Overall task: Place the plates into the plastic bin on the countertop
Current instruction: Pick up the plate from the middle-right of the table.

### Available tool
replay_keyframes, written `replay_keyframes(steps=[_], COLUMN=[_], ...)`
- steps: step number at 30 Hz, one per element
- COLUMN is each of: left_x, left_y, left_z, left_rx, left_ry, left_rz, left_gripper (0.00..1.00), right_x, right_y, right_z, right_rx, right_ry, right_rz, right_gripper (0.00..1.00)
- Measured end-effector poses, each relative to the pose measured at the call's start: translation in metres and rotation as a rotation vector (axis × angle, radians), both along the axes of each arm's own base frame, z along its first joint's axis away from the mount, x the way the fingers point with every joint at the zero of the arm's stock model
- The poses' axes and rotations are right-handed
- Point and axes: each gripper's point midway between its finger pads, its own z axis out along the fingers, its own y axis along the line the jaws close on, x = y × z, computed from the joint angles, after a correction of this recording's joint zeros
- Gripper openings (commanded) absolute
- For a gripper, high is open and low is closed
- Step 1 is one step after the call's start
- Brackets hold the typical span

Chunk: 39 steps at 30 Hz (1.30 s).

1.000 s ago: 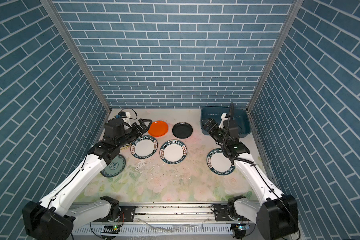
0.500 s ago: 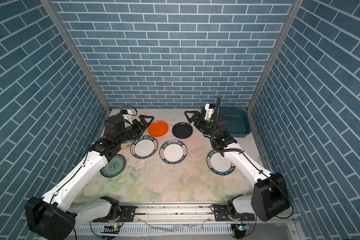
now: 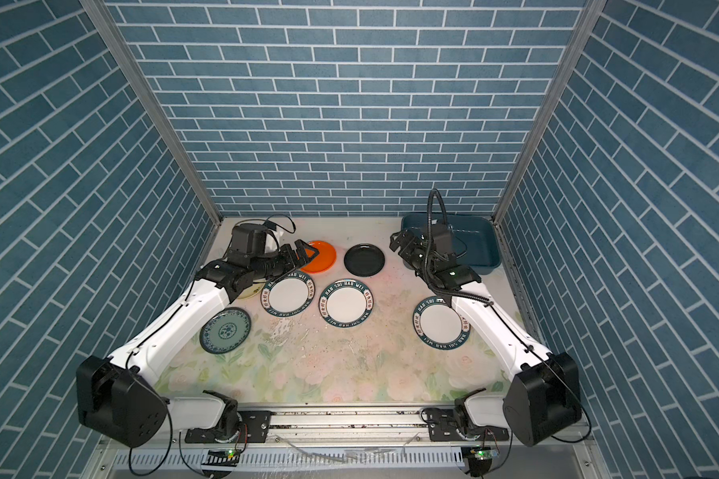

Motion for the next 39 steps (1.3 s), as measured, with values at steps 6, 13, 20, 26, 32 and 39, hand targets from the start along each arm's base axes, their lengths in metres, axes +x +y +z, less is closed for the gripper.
replay_keyframes(steps=[6, 13, 20, 26, 32, 39], left_x=[0.009, 0.027, 0.033, 0.023, 0.020, 0.023], left_y=[-0.039, -0.104, -0.172, -0.203, -0.206, -0.211], left_z=[-0.032, -0.014, -0.010, -0.032, -0.033, -0.027], left_rx=[-0.043, -0.133, -0.225, -0.258, -0.270, -0.281], left_ry=[0.040, -0.014, -0.026, 0.040, 0.053, 0.058], left_rz=[-0.183, -0.395, -0.588, -0.668, -0.680, -0.675], left_gripper=[1.00, 1.00, 1.00, 1.00, 1.00, 1.00], right_x=[-0.041, -0.082, -0.113, -0.137, -0.151, -0.158], right_y=[-0.068, -0.106, -0.139, -0.155, -0.172, -0.163], right_z=[-0.075, -0.095, -0.108, -0.147, -0.165, -0.190], right_rx=[-0.096, -0.079, -0.006, 0.081, 0.211, 0.336], right_ry=[0.188, 0.214, 0.230, 0.358, 0.388, 0.443], right_rz=[-0.146, -0.222, -0.307, -0.361, -0.431, -0.393], right_gripper=[0.96, 0.98, 0.98, 0.97, 0.93, 0.90])
